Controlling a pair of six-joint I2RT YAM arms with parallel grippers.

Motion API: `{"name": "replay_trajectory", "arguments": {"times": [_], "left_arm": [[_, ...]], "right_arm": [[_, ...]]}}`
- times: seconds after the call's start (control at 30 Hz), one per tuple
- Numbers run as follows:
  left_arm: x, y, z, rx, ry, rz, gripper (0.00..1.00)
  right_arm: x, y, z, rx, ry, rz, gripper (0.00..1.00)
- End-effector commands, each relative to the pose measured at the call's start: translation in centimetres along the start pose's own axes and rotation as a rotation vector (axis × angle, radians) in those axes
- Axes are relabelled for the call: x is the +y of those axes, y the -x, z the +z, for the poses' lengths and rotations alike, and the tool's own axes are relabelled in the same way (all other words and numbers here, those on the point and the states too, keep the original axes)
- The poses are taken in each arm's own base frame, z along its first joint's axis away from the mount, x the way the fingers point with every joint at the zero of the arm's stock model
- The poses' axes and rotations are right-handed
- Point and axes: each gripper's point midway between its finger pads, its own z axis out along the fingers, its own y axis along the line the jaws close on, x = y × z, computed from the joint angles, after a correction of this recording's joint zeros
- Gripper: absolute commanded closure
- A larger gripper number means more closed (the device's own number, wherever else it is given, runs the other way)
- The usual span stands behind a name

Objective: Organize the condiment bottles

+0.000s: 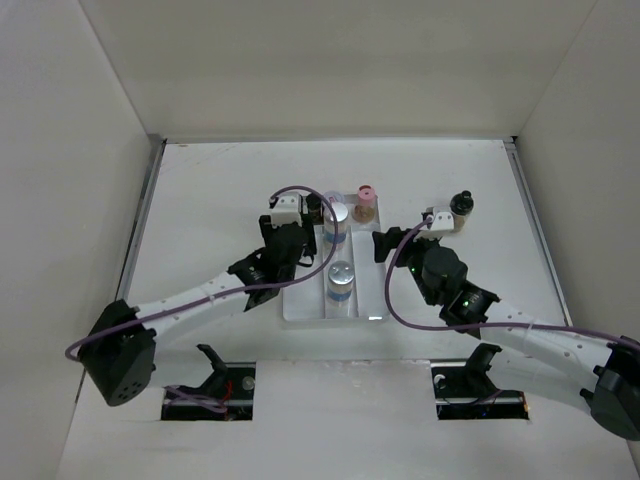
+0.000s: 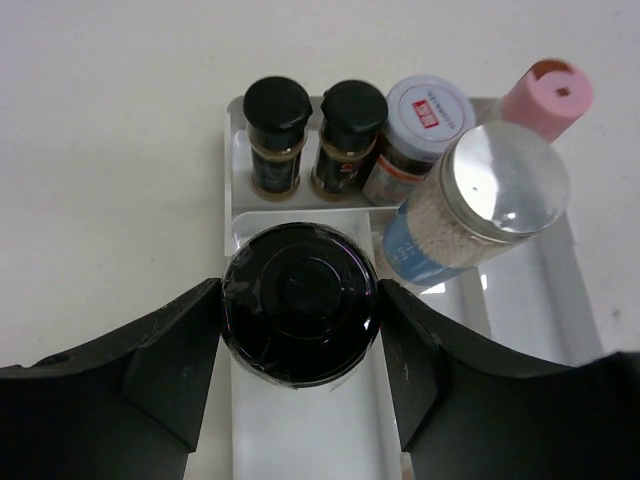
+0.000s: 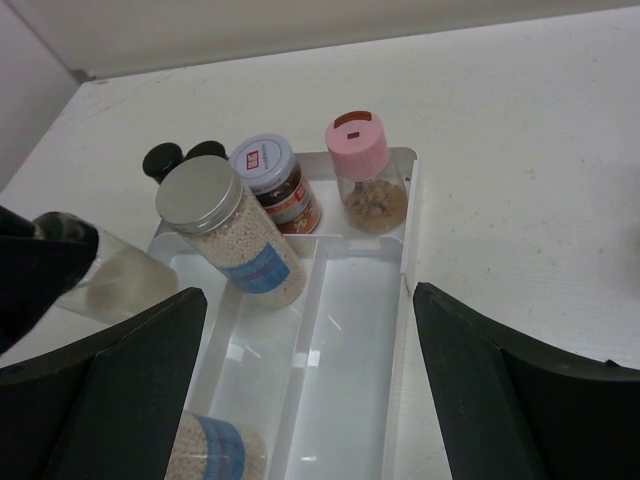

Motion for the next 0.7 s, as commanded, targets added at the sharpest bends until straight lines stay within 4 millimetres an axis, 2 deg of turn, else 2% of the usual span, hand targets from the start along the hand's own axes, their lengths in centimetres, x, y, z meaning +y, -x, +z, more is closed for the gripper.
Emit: {"name": "replay_trajectory", "arguments": {"times": [0.0,0.1,0.23,0.47,0.53,0.67], "left_arm": [[-2.2,5.0,1.1,-0.131,-0.065,-0.110,0.68],[-2.2,4.7,2.3,-0.131,-0.058,-0.114,0.68],[-2.2,2.9,4.2,-0.101,-0.066,-0.106,0.68],[-1.2,0.2,5.7,-0.072,-0.013,-0.079,0.63],[-1.1,-0.4,5.8,-0.062,-0.009,-0.068,0.56],[-1.2,-0.3,5.5,-0.069,-0.016,-0.080,0.32]], "right_arm": [[0.1,2.2,0.1,-0.073,-0.002,0.050,0.09],[0.0,2.1,0.1,-0.070,-0.008,0.050,0.09],[-0.2,2.2,0.1,-0.077,-0.016,0.053,0.08],[-0.7,2.0,0.4,-0.074,-0.035,0.050,0.06],[-0.9,1.9,0.4,-0.075,-0.045,0.048,0.05],[-1.1,2.0,0.4,-0.082,-0.055,0.053,0.00]]}}
